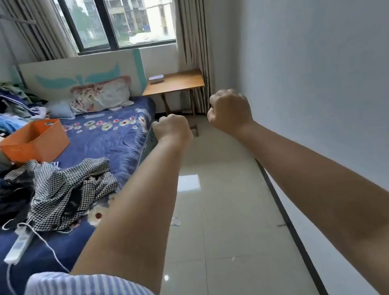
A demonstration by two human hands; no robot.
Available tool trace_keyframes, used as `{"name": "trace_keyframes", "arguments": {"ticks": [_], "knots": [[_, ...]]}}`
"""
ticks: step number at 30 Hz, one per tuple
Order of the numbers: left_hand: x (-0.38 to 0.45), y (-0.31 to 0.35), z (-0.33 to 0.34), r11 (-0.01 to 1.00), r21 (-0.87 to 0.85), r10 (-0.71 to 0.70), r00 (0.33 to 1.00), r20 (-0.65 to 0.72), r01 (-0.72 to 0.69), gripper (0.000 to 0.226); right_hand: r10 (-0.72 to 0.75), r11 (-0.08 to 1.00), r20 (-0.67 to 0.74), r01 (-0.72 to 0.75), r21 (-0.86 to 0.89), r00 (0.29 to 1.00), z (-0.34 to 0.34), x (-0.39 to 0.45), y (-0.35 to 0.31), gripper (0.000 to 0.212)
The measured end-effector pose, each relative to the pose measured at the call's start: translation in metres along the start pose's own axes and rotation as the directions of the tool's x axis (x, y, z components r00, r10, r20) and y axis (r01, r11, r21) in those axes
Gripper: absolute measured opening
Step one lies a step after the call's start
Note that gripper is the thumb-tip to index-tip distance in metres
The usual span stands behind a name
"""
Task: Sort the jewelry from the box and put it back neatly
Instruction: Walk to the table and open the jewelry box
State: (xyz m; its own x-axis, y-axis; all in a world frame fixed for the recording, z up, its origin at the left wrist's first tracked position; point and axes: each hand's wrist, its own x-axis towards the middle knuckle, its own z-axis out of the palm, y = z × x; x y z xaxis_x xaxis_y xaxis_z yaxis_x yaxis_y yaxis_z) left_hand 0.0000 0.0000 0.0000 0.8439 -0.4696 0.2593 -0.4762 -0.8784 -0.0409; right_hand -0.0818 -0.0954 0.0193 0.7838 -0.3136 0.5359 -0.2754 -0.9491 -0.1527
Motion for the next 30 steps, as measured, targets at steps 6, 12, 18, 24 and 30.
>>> {"name": "trace_keyframes", "arguments": {"ticks": [6, 12, 18, 24, 30], "knots": [[0.124, -0.005, 0.053, 1.0, 0.004, 0.018, 0.994, 0.111, -0.018, 0.029, 0.04, 0.999, 0.119, -0.038, -0.022, 0.992, 0.091, 0.117, 0.034, 0.023], [0.27, -0.04, 0.118, 1.0, 0.018, 0.01, 0.99, 0.14, -0.013, 0.03, 0.002, 1.0, 0.19, 0.003, -0.025, 0.982, 0.211, 0.241, 0.046, 0.026], [0.439, -0.079, 0.174, 1.0, -0.008, 0.017, 0.985, 0.169, -0.016, 0.031, 0.062, 0.997, 0.242, -0.068, 0.02, 0.968, 0.317, 0.388, 0.061, 0.026], [0.598, -0.096, 0.23, 1.0, -0.016, 0.013, 0.978, 0.207, -0.01, 0.028, 0.064, 0.997, 0.292, -0.074, 0.026, 0.954, 0.412, 0.518, 0.091, 0.013], [0.765, -0.099, 0.292, 1.0, -0.022, 0.02, 0.982, 0.189, -0.016, 0.031, 0.042, 0.995, 0.286, -0.065, 0.07, 0.957, 0.518, 0.662, 0.135, 0.028]]}}
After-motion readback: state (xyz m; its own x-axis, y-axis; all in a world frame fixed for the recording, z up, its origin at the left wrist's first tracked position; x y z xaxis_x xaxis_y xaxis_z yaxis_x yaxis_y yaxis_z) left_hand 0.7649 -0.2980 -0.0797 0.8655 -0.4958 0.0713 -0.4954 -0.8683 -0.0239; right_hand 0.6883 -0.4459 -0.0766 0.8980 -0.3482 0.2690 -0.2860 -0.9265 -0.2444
